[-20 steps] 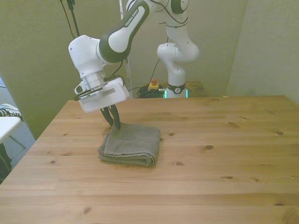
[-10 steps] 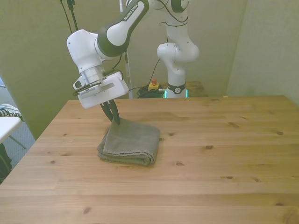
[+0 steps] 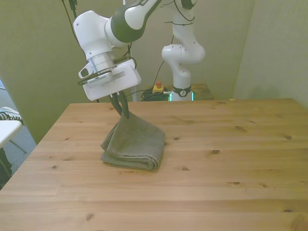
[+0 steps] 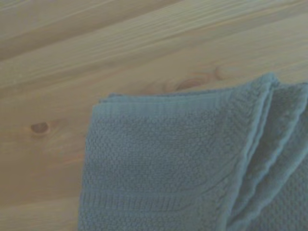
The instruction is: Unfold the towel
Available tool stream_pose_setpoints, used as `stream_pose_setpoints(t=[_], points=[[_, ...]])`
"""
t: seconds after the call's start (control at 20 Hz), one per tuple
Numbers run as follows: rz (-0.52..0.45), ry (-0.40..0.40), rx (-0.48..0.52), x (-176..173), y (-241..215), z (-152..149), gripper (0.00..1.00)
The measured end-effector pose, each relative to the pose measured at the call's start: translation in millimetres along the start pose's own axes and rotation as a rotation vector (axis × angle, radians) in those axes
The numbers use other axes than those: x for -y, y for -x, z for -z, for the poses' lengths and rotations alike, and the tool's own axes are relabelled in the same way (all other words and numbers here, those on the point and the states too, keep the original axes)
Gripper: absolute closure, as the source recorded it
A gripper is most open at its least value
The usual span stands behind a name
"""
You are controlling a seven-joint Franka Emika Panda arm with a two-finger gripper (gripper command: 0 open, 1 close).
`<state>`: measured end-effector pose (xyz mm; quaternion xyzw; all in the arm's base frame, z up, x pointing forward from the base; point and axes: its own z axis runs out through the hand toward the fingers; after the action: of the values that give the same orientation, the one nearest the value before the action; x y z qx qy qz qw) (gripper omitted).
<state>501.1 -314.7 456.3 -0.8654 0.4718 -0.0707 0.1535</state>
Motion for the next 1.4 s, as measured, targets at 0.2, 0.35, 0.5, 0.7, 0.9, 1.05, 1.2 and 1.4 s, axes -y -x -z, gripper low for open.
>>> stream_pose_setpoints(t=[0.2, 0.35, 0.5, 0.7, 0.9, 1.05, 1.2, 1.4], points=[[0.063, 0.077, -0.073, 58, 43, -2, 1.00], [0.118, 0.075, -0.078, 109, 81, -6, 1.00], [0.160, 0.079, -0.074, 143, 110, -13, 1.00], [0.218, 0.092, -0.059, 184, 154, -28, 1.00], [0.269, 0.099, -0.028, 214, 191, -52, 0.00], [0.291, 0.132, -0.028, 226, 209, -75, 0.00], [0.289, 0.155, -0.010, 228, 214, -96, 0.00], [0.295, 0.168, 0.003, 229, 218, -107, 0.00]])
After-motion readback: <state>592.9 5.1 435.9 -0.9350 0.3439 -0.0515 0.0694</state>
